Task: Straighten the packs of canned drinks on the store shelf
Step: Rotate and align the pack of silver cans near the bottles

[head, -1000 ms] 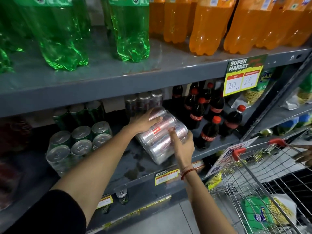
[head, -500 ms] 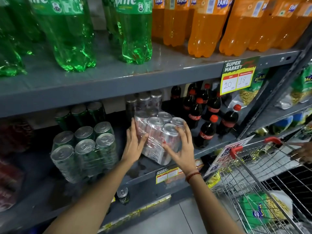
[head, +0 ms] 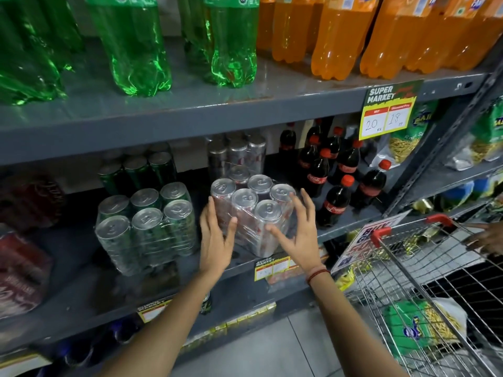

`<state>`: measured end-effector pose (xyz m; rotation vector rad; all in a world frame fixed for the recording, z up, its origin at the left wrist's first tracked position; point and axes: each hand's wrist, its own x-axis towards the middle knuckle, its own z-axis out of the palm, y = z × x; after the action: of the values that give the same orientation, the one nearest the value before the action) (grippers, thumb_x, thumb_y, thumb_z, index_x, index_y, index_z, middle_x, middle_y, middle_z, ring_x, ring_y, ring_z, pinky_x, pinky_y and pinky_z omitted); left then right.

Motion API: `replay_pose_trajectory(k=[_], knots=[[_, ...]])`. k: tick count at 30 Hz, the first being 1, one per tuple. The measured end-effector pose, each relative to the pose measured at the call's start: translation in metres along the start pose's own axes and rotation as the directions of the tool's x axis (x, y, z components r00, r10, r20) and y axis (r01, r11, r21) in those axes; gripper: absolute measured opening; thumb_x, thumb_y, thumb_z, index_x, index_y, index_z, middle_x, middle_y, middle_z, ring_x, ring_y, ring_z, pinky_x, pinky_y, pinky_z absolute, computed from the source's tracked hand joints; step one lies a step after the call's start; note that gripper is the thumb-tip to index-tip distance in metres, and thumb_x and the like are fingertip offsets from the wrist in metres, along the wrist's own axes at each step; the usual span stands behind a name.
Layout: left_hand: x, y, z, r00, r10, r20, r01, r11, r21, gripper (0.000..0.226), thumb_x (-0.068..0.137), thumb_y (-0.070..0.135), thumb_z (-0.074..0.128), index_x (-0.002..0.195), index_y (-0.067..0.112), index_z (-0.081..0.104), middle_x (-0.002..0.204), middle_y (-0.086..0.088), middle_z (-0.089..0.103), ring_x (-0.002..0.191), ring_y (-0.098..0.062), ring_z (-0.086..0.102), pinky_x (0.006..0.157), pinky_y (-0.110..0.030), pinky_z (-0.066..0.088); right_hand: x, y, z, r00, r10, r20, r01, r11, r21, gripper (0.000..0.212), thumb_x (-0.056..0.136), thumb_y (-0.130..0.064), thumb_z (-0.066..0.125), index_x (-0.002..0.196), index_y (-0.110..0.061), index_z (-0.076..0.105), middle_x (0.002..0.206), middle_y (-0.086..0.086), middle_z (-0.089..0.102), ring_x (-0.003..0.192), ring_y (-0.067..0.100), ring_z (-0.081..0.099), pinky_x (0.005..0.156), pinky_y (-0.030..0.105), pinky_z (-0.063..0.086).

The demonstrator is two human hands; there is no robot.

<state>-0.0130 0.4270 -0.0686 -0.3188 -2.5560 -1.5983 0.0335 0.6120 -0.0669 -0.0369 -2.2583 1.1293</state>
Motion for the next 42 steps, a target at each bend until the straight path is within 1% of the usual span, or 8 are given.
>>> replay_pose_trajectory(k=[5, 11, 19, 25, 30, 35, 38, 42], knots=[[-0.053, 0.042, 0.040, 0.999, -0.046, 0.004, 0.046, 0.987, -0.153, 0.086, 0.079, 0.067, 0.045, 0.142, 0.047, -0.012, 0.159, -0.003, -0.008, 0.143, -0.017, 0.008, 0.108, -0.037, 0.018, 0.028, 0.000, -0.018, 0.955, 0.079, 0.286, -0.088, 0.996, 0.021, 0.091, 0.064, -0.072, 0.068, 0.140, -0.055, 0.021, 0.153, -0.008, 0.026, 0.138, -0.008, 0.022, 0.108, 0.015, 0.021], [-0.054, 0.052, 0.063, 0.990, -0.093, 0.103, 0.102, 0.991, -0.086, 0.123, 0.074, 0.017, 0.076, 0.134, 0.040, -0.028, 0.154, -0.011, -0.026, 0.132, -0.012, -0.015, 0.111, -0.050, 0.023, 0.045, 0.004, -0.034, 0.904, 0.124, 0.410, -0.242, 0.937, 0.251, 0.064, 0.077, -0.062, 0.064, 0.134, -0.038, 0.048, 0.141, -0.013, 0.050, 0.130, 0.004, 0.046, 0.110, 0.036, 0.040], [-0.014, 0.028, 0.048, 0.985, 0.043, 0.165, -0.023, 0.992, -0.122, 0.125, 0.065, 0.023, 0.083, 0.147, 0.024, -0.010, 0.160, -0.006, 0.000, 0.145, -0.020, 0.009, 0.114, -0.036, 0.022, 0.018, -0.005, -0.027, 0.964, 0.187, 0.191, -0.195, 0.980, 0.025, 0.060, 0.083, -0.065, 0.055, 0.137, -0.045, 0.040, 0.113, -0.012, 0.053, 0.091, 0.006, 0.050, 0.092, 0.037, 0.050], [0.043, -0.001, 0.011, 0.912, 0.052, 0.406, -0.022, 0.997, -0.080, 0.117, 0.065, 0.017, 0.083, 0.148, 0.025, 0.001, 0.139, 0.003, 0.043, 0.126, -0.012, 0.042, 0.090, 0.001, 0.031, 0.003, -0.035, 0.002, 0.988, 0.156, 0.000, -0.154, 0.975, -0.161, 0.058, 0.089, -0.041, 0.062, 0.141, -0.023, 0.045, 0.105, 0.016, 0.065, 0.083, 0.024, 0.061, 0.081, 0.042, 0.052], [0.066, -0.007, -0.010, 0.863, -0.031, 0.504, 0.006, 0.999, 0.051, 0.112, 0.069, 0.020, 0.081, 0.148, 0.023, 0.002, 0.141, -0.004, 0.046, 0.129, -0.018, 0.043, 0.107, -0.032, 0.037, -0.002, -0.056, 0.024, 0.982, 0.175, -0.064, -0.185, 0.958, -0.219, 0.056, 0.092, -0.042, 0.057, 0.143, -0.023, 0.042, 0.116, 0.015, 0.066, 0.092, 0.034, 0.065, 0.077, 0.039, 0.049], [0.029, 0.016, -0.001, 0.936, -0.080, 0.342, 0.102, 0.994, -0.045, 0.111, 0.075, 0.025, 0.076, 0.148, 0.018, -0.008, 0.153, -0.009, 0.027, 0.138, -0.020, 0.031, 0.113, -0.035, 0.026, 0.022, -0.047, -0.004, 0.967, 0.243, -0.074, -0.254, 0.935, -0.246, 0.078, 0.083, -0.069, 0.049, 0.148, -0.032, 0.026, 0.051, 0.002, 0.054, 0.058, 0.029, 0.063, 0.062, 0.042, 0.054], [-0.019, 0.041, 0.025, 0.985, -0.148, 0.083, 0.157, 0.981, -0.110, 0.115, 0.071, 0.048, 0.072, 0.147, 0.025, -0.011, 0.159, -0.011, -0.006, 0.145, -0.021, 0.002, 0.112, -0.034, 0.013, 0.062, -0.025, -0.014, 0.951, 0.304, 0.048, -0.296, 0.947, -0.126, 0.083, 0.082, -0.067, 0.052, 0.150, -0.034, 0.019, 0.111, 0.018, 0.067, 0.106, 0.033, 0.063, 0.095, 0.043, 0.049], [-0.040, 0.071, 0.063, 0.973, -0.220, 0.071, 0.229, 0.957, -0.179, 0.122, 0.069, 0.055, 0.071, 0.141, 0.033, -0.025, 0.153, -0.013, -0.027, 0.144, -0.027, -0.013, 0.114, -0.047, 0.010, 0.114, 0.000, -0.009, 0.899, 0.321, 0.298, -0.336, 0.942, 0.001, 0.085, 0.082, -0.059, 0.060, 0.151, -0.031, 0.018, 0.160, 0.004, 0.021, 0.147, 0.023, 0.019, 0.118, 0.039, 0.017]])
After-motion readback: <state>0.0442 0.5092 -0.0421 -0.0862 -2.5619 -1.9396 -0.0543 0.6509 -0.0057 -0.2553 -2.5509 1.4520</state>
